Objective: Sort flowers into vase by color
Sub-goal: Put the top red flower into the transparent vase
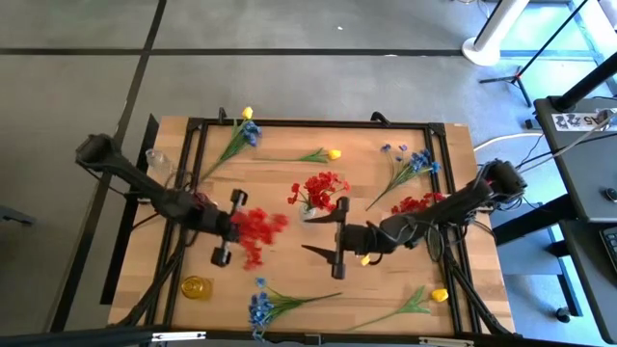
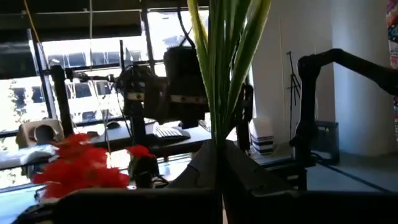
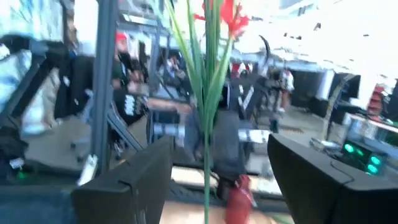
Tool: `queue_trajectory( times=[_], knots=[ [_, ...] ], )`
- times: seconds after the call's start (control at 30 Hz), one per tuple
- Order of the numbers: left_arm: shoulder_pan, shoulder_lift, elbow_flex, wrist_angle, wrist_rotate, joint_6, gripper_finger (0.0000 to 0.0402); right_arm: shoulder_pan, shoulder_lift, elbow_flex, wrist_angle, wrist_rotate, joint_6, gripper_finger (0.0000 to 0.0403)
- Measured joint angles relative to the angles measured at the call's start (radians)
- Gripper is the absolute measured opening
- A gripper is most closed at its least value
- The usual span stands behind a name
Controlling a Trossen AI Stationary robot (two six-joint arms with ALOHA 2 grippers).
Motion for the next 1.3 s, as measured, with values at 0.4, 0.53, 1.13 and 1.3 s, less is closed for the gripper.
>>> queue_trajectory(
  times=[0.4, 0.53, 1.13, 1.3],
  knots=[
    [0.012, 0.382, 0.13, 0.293, 0.071, 0.008, 0.0002, -0.002, 0.154, 0.163, -0.006, -0.016, 0.047, 0.0261],
    [0.022, 0.402, 0.157, 0.293, 0.071, 0.008, 0.0002, -0.006, 0.154, 0.167, -0.026, -0.036, 0.064, 0.0239],
    [0.115, 0.404, 0.16, 0.222, 0.044, -0.016, 0.0069, -0.06, 0.154, 0.167, -0.116, -0.092, 0.161, 0.0016],
    [0.082, 0.35, 0.161, 0.124, -0.066, 0.038, 0.0123, -0.06, 0.151, 0.167, -0.121, -0.081, 0.16, 0.0007]
  ],
)
